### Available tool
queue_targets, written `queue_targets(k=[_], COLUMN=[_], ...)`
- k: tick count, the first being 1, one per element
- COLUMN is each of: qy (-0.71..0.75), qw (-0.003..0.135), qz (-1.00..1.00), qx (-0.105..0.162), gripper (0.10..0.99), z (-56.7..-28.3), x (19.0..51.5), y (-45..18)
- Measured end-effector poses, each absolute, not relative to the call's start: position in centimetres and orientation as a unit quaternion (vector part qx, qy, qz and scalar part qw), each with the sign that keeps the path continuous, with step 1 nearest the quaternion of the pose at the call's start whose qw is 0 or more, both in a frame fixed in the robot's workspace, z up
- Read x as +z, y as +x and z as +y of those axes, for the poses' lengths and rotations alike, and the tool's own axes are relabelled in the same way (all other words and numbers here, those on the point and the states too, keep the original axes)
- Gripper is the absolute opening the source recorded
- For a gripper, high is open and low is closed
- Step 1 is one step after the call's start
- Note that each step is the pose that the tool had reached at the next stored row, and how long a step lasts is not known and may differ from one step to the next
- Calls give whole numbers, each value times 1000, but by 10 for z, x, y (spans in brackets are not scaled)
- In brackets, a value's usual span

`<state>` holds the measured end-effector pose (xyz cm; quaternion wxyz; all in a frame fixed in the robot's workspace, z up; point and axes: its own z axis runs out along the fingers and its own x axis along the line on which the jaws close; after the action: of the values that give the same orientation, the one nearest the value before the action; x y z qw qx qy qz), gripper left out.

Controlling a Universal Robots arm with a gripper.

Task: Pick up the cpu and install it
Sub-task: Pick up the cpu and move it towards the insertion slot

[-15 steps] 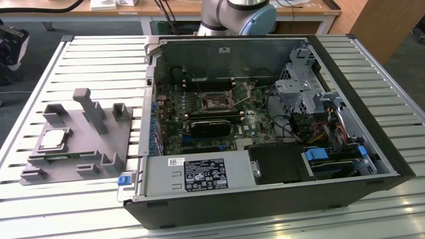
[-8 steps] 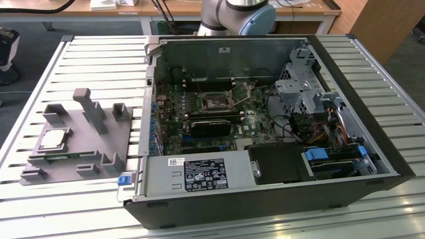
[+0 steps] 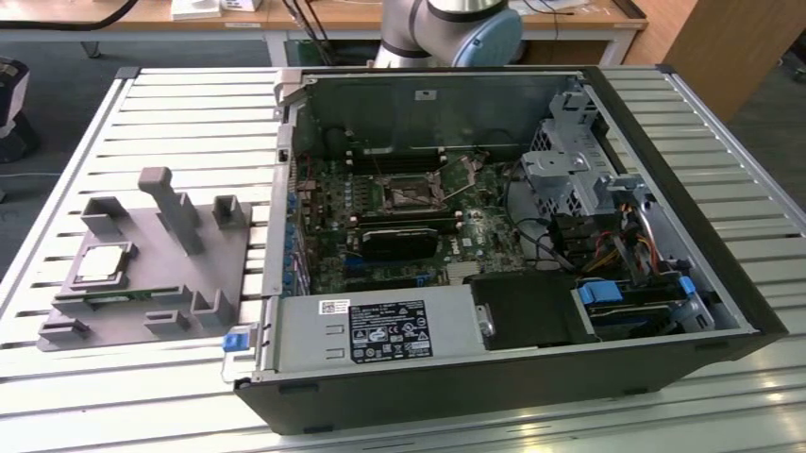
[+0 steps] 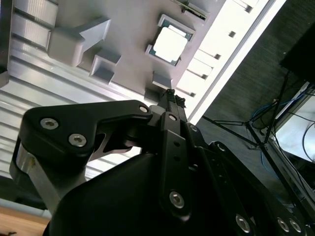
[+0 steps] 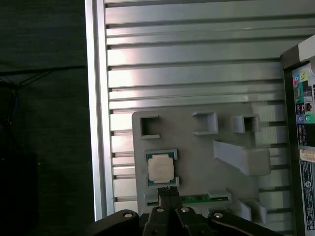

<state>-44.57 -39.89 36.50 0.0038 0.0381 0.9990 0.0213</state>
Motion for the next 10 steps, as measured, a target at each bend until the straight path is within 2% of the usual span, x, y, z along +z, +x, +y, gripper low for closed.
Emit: queue_targets(k=[10], qy=[38], qw=[3], qz=[999], qx=[21], gripper=[106], z=[-400], x=[357], y=[-446])
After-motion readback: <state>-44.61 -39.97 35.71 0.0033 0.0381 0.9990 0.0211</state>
